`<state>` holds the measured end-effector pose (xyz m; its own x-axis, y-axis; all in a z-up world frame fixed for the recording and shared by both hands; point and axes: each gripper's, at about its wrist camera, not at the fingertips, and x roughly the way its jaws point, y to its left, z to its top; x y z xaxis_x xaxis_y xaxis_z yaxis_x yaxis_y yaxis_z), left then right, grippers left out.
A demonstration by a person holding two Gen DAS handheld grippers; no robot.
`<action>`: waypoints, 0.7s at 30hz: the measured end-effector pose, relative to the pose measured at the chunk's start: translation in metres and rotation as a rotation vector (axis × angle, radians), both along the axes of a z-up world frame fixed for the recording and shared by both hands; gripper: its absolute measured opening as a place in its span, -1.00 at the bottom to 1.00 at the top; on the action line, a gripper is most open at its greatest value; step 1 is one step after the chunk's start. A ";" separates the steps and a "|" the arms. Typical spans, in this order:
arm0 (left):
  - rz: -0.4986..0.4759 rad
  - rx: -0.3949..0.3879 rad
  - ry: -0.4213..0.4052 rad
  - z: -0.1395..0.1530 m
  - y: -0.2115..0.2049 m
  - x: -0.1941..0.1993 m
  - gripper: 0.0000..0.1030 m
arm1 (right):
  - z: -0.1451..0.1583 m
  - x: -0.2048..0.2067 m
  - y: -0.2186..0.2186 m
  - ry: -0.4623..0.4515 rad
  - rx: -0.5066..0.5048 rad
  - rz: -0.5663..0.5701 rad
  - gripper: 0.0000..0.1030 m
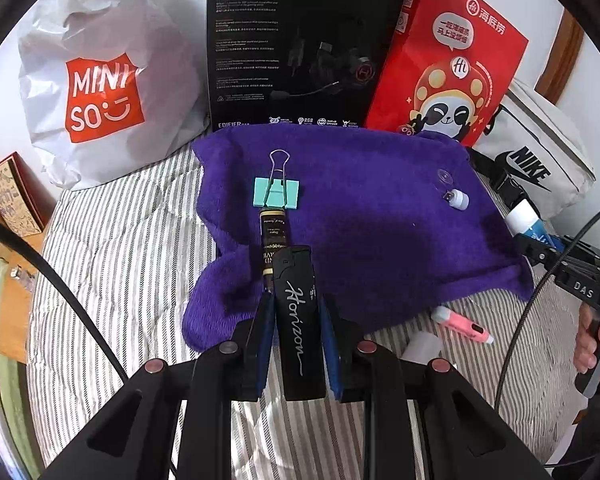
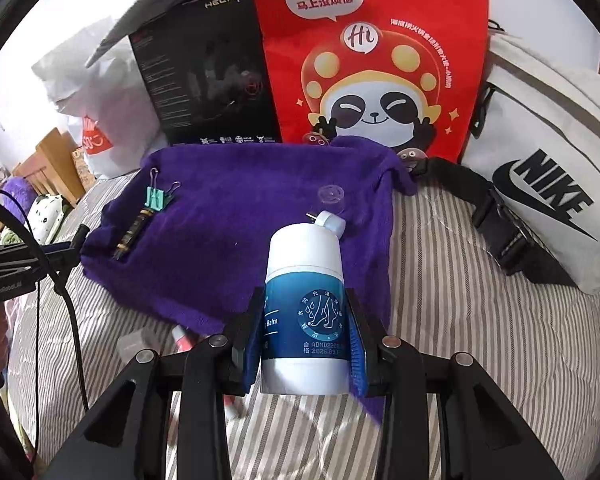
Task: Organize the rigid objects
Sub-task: 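Set the stick on the towel with the right tool while the left tool lowers the Horizon case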
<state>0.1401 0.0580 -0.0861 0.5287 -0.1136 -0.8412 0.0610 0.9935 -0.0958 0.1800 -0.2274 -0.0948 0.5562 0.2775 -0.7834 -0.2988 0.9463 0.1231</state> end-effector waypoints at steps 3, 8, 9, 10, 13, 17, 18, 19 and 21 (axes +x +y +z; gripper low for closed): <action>0.002 -0.006 0.002 -0.001 0.001 0.006 -0.58 | -0.006 0.013 0.004 0.012 -0.010 -0.002 -0.30; -0.003 -0.013 0.006 -0.003 0.001 0.012 -0.58 | -0.019 0.033 0.013 0.037 -0.033 0.007 -0.30; -0.003 -0.015 0.009 -0.005 0.002 0.013 -0.58 | -0.021 0.036 0.016 0.040 -0.039 0.011 -0.30; -0.003 -0.017 0.012 -0.006 0.002 0.014 -0.58 | -0.024 0.039 0.018 0.044 -0.048 0.012 -0.30; -0.003 -0.017 0.020 -0.010 0.004 0.017 -0.58 | -0.034 0.046 0.023 0.063 -0.071 0.015 -0.30; 0.000 -0.019 0.024 -0.012 0.006 0.020 -0.58 | -0.045 0.051 0.026 0.087 -0.079 0.019 -0.30; 0.000 -0.019 0.026 -0.013 0.007 0.021 -0.58 | -0.047 0.052 0.027 0.090 -0.083 0.020 -0.30; 0.001 -0.019 0.026 -0.013 0.006 0.021 -0.58 | -0.050 0.053 0.027 0.093 -0.089 0.019 -0.30; -0.002 -0.023 0.028 -0.014 0.006 0.022 -0.58 | -0.051 0.053 0.026 0.084 -0.088 0.021 -0.30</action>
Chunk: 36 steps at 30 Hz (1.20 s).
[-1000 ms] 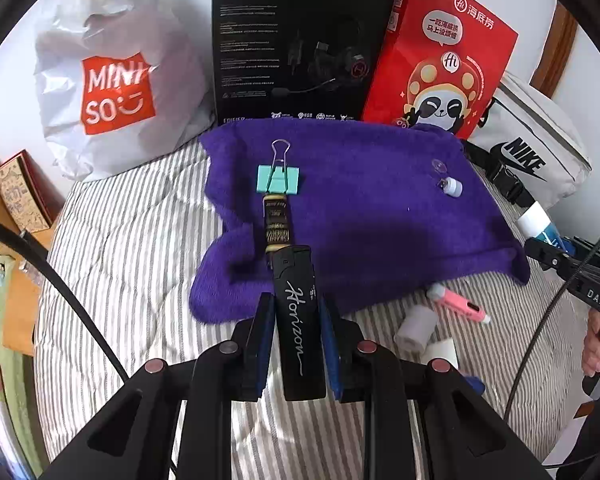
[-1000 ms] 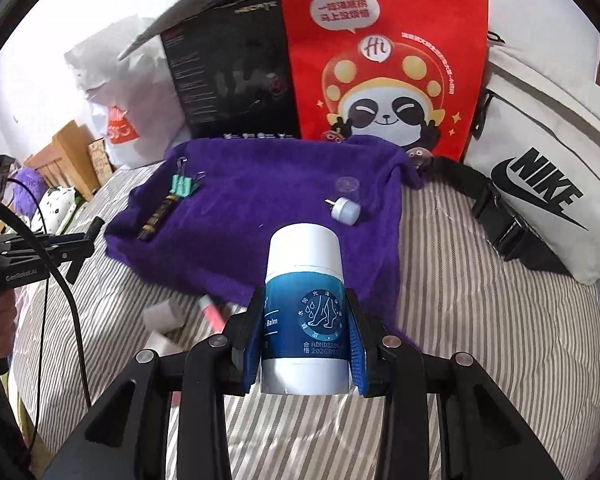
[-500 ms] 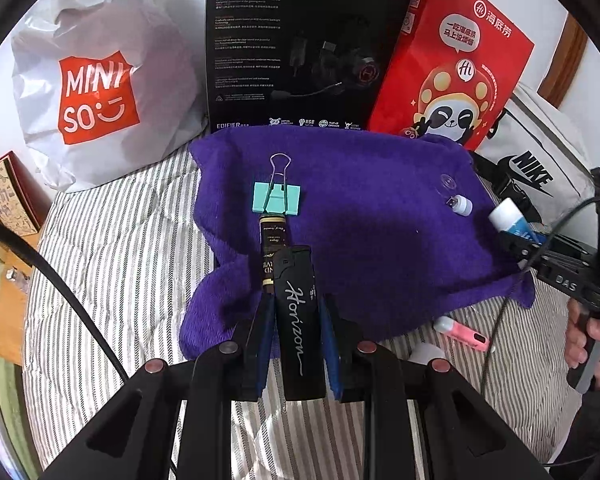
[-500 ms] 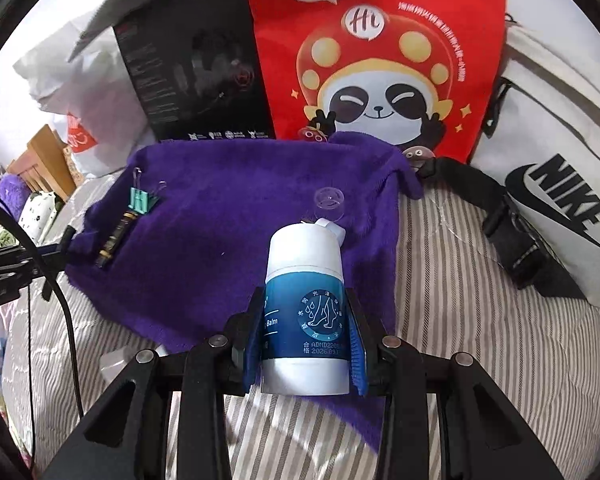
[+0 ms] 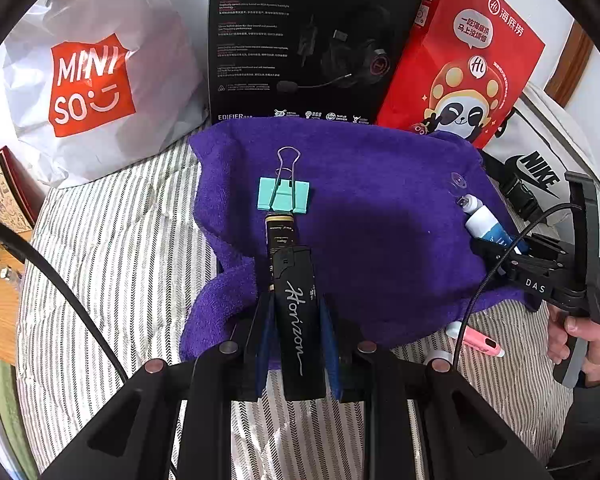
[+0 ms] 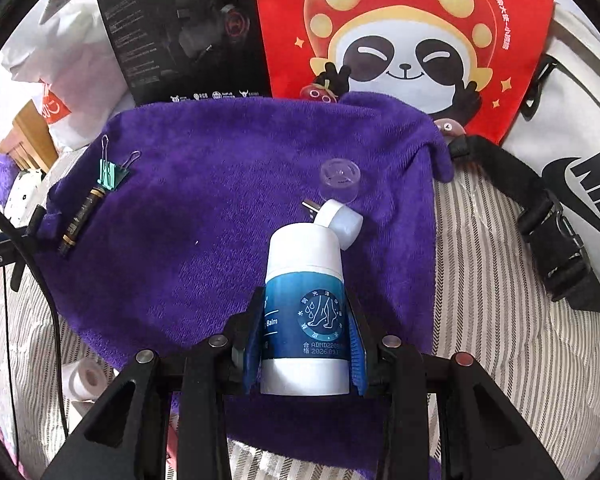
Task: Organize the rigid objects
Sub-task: 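Set the stick on the towel with the right tool while the left tool lowers the Horizon case, then open the left tool to release the Horizon case beside the Grand Reserve bottle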
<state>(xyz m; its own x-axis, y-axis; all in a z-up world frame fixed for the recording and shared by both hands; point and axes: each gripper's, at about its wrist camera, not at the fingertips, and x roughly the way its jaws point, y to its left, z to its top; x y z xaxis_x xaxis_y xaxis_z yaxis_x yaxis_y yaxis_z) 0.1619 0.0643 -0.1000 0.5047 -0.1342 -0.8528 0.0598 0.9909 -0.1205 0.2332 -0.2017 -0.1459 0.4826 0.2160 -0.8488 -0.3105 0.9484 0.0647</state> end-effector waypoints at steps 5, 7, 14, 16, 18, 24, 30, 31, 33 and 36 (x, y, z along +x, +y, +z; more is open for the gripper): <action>-0.008 -0.005 0.010 -0.004 -0.001 0.003 -0.58 | -0.001 -0.002 -0.001 -0.017 -0.009 0.008 -0.30; -0.011 -0.007 0.012 -0.005 -0.001 0.004 -0.58 | -0.002 -0.002 0.000 -0.024 -0.017 0.013 -0.30; -0.002 -0.005 0.018 -0.005 -0.004 0.007 -0.58 | -0.003 -0.001 0.000 -0.025 -0.020 0.041 -0.29; -0.008 -0.014 0.020 -0.006 -0.006 0.009 -0.58 | -0.003 -0.002 0.001 -0.022 -0.020 0.051 -0.28; -0.009 -0.010 0.025 -0.008 -0.009 0.012 -0.58 | -0.001 -0.001 0.001 -0.008 -0.010 0.056 -0.21; -0.011 -0.019 0.042 -0.014 -0.018 0.025 -0.58 | 0.018 -0.012 -0.015 -0.035 0.021 0.026 -0.06; -0.017 -0.005 0.056 -0.024 -0.030 0.044 -0.58 | 0.040 -0.035 -0.032 -0.080 0.084 0.003 -0.02; -0.014 -0.003 0.054 -0.025 -0.031 0.046 -0.59 | 0.043 -0.040 -0.035 -0.086 0.088 0.000 -0.02; -0.016 -0.009 0.059 -0.028 -0.031 0.053 -0.59 | 0.047 -0.048 -0.039 -0.093 0.098 0.001 -0.01; -0.007 -0.005 0.064 -0.031 -0.028 0.061 -0.59 | 0.050 -0.055 -0.036 -0.102 0.111 0.003 -0.02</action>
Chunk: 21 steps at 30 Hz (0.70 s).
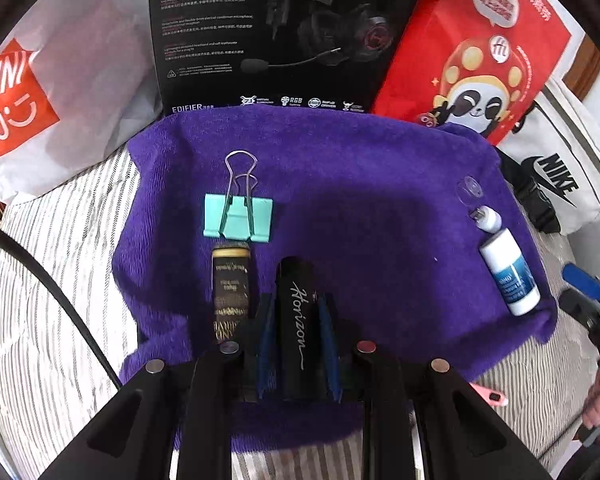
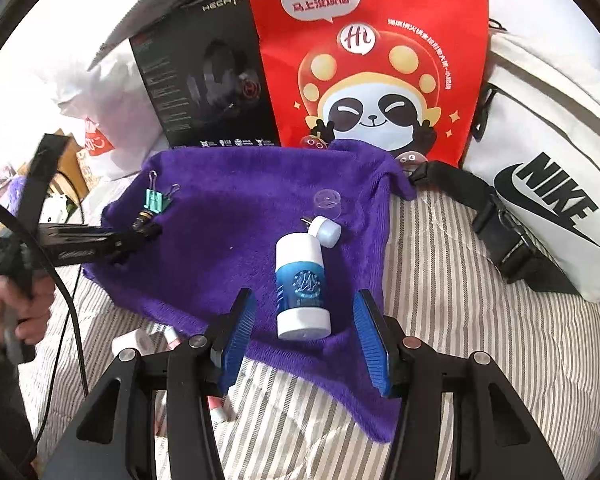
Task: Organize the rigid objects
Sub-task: 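Open the left tool to release the Horizon case beside the Grand Reserve bottle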
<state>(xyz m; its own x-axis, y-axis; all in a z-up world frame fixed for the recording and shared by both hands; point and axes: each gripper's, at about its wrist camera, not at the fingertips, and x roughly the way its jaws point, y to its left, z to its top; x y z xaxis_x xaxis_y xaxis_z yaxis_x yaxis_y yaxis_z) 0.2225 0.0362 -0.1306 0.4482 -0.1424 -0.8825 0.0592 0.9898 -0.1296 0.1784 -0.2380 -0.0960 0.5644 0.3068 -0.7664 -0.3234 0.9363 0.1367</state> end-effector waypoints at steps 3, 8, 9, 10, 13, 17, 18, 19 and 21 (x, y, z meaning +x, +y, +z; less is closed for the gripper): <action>0.006 0.006 0.007 -0.002 0.002 0.009 -0.59 | 0.002 -0.005 0.001 -0.001 0.008 0.006 -0.02; -0.002 0.049 0.015 -0.008 -0.005 0.012 -0.59 | 0.000 -0.009 0.000 0.007 0.023 0.004 -0.02; -0.004 0.054 0.015 -0.009 -0.007 0.012 -0.59 | 0.000 -0.010 0.000 0.010 0.027 0.002 -0.02; -0.003 0.057 0.016 -0.009 -0.008 0.013 -0.59 | -0.001 -0.010 -0.001 0.011 0.030 0.000 -0.02; 0.002 0.055 0.016 -0.010 -0.009 0.014 -0.59 | -0.001 -0.012 -0.004 0.018 0.033 -0.006 -0.02; 0.000 0.062 0.015 -0.011 -0.011 0.011 -0.59 | 0.002 -0.017 -0.008 0.016 0.042 -0.014 -0.02; 0.001 0.062 0.020 -0.011 -0.012 0.009 -0.59 | 0.003 -0.019 -0.009 0.015 0.043 -0.017 -0.02; 0.001 0.059 0.023 -0.011 -0.011 0.008 -0.59 | 0.004 -0.022 -0.010 0.013 0.046 -0.020 -0.02; 0.001 0.041 0.032 -0.011 -0.011 0.003 -0.56 | 0.005 -0.026 -0.012 0.012 0.052 -0.020 -0.01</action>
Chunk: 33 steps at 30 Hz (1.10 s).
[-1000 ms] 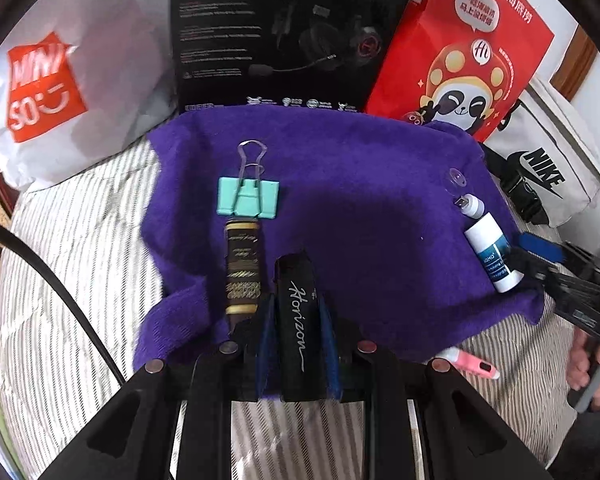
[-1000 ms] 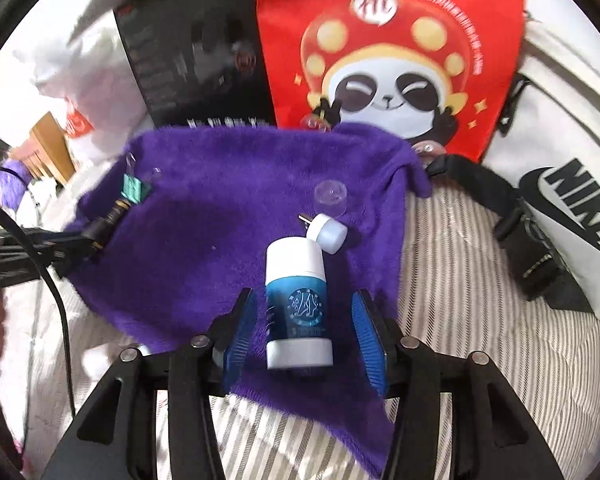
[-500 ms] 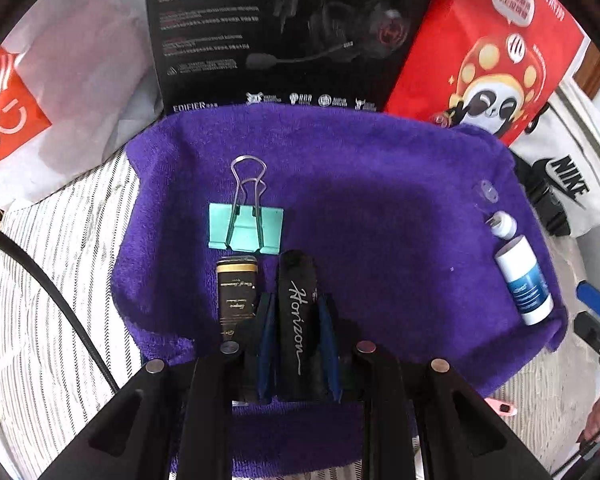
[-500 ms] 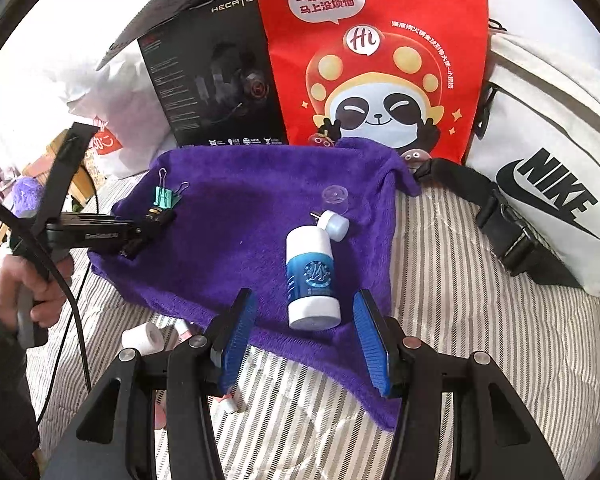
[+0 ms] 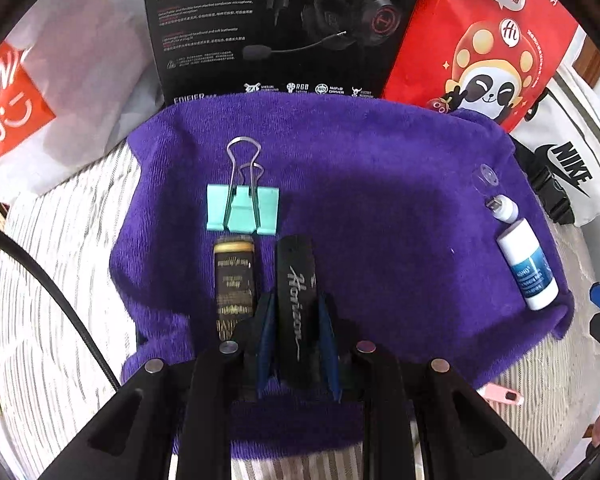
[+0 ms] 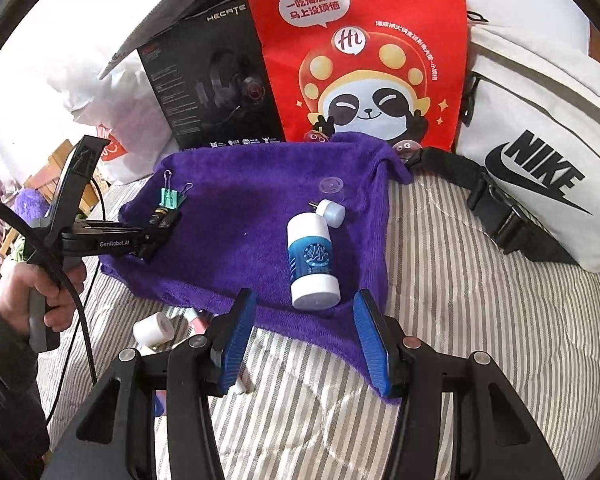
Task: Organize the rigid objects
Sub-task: 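Open the left tool to release the Horizon case beside the Grand Reserve bottle, then grasp a white tape roll with the left tool while the right tool grasps the pink pen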
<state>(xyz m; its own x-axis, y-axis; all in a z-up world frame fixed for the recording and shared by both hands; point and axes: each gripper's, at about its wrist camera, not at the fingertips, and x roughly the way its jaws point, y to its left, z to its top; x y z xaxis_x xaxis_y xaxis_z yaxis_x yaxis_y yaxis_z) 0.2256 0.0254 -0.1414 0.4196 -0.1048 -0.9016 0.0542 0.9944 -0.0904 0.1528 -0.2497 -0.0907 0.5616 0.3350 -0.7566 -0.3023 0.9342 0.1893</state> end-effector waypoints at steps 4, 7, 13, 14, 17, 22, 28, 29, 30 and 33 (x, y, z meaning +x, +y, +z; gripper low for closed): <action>0.005 -0.011 -0.004 0.003 0.000 -0.012 -0.55 | 0.001 -0.011 -0.001 0.000 -0.002 -0.003 -0.02; -0.004 -0.021 -0.020 0.011 -0.003 -0.025 -0.55 | 0.003 -0.020 -0.003 -0.002 0.011 -0.007 -0.01; -0.064 -0.046 -0.065 0.033 -0.018 -0.054 -0.33 | 0.009 -0.039 -0.008 -0.014 0.026 -0.024 -0.01; -0.077 -0.045 -0.070 0.035 -0.022 -0.059 -0.33 | 0.010 -0.042 -0.009 -0.015 0.030 -0.029 -0.01; -0.126 -0.055 -0.071 0.038 -0.037 -0.072 -0.32 | 0.011 -0.052 -0.013 -0.015 0.036 -0.041 -0.01; -0.188 -0.044 -0.043 0.028 -0.060 -0.083 -0.32 | 0.013 -0.066 -0.018 -0.014 0.044 -0.057 -0.01; -0.229 0.012 0.010 0.009 -0.077 -0.077 -0.32 | 0.013 -0.075 -0.021 -0.013 0.052 -0.065 -0.01; -0.233 0.023 0.015 0.008 -0.078 -0.077 -0.32 | 0.013 -0.075 -0.021 -0.009 0.058 -0.064 -0.01; -0.241 0.030 0.018 0.006 -0.080 -0.076 -0.25 | 0.013 -0.075 -0.021 -0.009 0.062 -0.063 -0.01; -0.267 0.063 0.037 0.002 -0.083 -0.074 -0.20 | 0.015 -0.075 -0.019 -0.019 0.058 -0.056 -0.01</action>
<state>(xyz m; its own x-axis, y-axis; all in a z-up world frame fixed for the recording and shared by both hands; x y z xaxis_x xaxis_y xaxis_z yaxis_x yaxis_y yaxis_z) 0.1512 -0.0578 -0.1389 0.3516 -0.1499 -0.9241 0.3125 0.9493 -0.0351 0.0774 -0.2682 -0.0761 0.5948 0.3460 -0.7256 -0.2541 0.9373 0.2387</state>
